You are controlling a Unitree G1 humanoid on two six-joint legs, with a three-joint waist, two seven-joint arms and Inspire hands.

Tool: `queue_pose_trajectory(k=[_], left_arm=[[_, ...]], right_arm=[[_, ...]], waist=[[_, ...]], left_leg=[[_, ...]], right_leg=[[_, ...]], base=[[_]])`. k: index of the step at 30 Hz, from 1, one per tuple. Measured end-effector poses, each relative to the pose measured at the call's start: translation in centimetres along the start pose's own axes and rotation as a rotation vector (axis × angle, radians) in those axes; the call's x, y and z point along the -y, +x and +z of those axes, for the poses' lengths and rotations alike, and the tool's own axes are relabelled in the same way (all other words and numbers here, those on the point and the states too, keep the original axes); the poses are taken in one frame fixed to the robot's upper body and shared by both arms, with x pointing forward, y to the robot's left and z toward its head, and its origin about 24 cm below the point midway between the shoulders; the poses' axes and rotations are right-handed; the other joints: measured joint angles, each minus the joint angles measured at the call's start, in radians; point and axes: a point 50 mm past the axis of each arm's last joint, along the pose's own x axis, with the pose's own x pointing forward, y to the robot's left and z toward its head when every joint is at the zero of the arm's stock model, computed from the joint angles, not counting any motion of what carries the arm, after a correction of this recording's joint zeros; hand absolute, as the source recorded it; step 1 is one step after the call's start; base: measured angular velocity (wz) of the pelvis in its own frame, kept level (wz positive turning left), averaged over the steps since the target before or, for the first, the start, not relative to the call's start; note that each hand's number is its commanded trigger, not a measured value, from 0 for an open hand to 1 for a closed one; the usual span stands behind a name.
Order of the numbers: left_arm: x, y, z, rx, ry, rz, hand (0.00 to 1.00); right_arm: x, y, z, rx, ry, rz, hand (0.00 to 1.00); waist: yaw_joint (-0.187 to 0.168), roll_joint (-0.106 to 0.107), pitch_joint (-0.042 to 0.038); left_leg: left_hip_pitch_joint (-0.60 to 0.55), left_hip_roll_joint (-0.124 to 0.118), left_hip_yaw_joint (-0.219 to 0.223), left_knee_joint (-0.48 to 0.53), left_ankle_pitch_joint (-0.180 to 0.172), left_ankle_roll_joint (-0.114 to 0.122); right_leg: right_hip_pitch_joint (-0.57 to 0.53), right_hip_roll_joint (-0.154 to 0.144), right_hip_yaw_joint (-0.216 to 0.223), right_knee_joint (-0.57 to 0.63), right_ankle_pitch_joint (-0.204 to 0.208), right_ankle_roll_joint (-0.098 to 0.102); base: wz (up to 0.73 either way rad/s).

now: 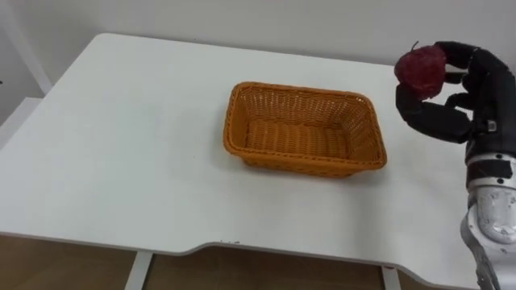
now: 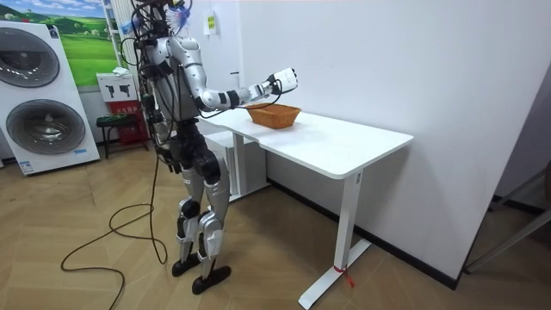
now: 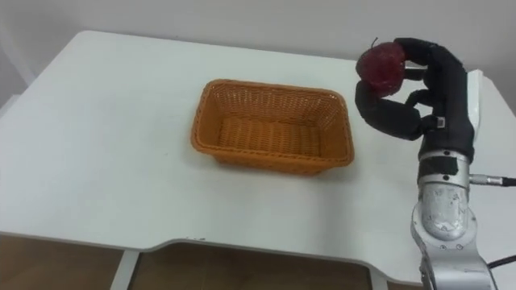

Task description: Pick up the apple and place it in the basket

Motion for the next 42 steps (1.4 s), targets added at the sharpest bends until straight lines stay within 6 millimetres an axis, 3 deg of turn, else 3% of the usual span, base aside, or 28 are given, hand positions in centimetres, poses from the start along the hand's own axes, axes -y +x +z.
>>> queue_pose_trajectory(k=[7, 8, 9, 19, 32, 42], left_arm=[[0.3, 0.0, 0.4, 0.022, 0.057, -0.014, 0.0], [0.3, 0.0, 0.5, 0.023, 0.06, -0.015, 0.0], [0.4, 0.0, 0.5, 0.025, 0.065, -0.018, 0.0], [0.0, 0.2, 1.4, 0.049, 0.064, -0.004, 0.0], [0.3, 0.2, 1.5, 0.055, 0.094, -0.018, 0.0], [0.4, 0.2, 1.4, 0.049, 0.089, -0.023, 0.0]], right_arm=[[-2.9, -0.6, 2.4, 0.114, -0.031, 0.182, 1.0], [-3.2, -0.7, 2.6, 0.123, -0.033, 0.197, 0.2], [-3.6, -0.8, 2.8, 0.133, -0.038, 0.226, 0.0], [-5.1, -1.4, 2.7, 0.139, -0.074, 0.384, 0.0], [-5.2, -1.6, 2.1, 0.113, -0.095, 0.402, 0.0], [-4.9, -1.8, 1.8, 0.082, -0.018, 0.391, 0.0]], waist=[[0.009, -0.003, -0.0009], [0.01, -0.004, -0.0011], [0.012, -0.003, -0.0003], [0.022, -0.017, 0.0016], [0.023, -0.029, 0.0012], [0.017, -0.023, 0.0045]], left_leg=[[-0.005, 0.0, -0.007, 0.0, 0.001, -0.001], [-0.004, 0.0, -0.007, 0.0, 0.001, -0.001], [-0.003, 0.0, -0.008, 0.0, 0.001, -0.001], [-0.007, 0.0, -0.011, -0.001, 0.001, -0.001], [-0.015, 0.0, -0.02, 0.001, 0.001, -0.001], [-0.012, 0.0, -0.02, 0.001, 0.001, -0.001]], right_leg=[[-0.003, 0.001, -0.001, 0.0, 0.0, 0.0], [-0.002, 0.001, 0.0, -0.001, 0.0, 0.0], [0.0, 0.001, 0.0, -0.001, 0.0, 0.0], [-0.003, -0.001, 0.0, -0.001, 0.0, 0.0], [-0.006, -0.001, -0.004, -0.001, 0.0, 0.0], [-0.004, -0.001, -0.002, -0.003, 0.0, 0.0]], base=[[0.02], [0.0], [0.0], [0.0], [0.0], [0.0]])
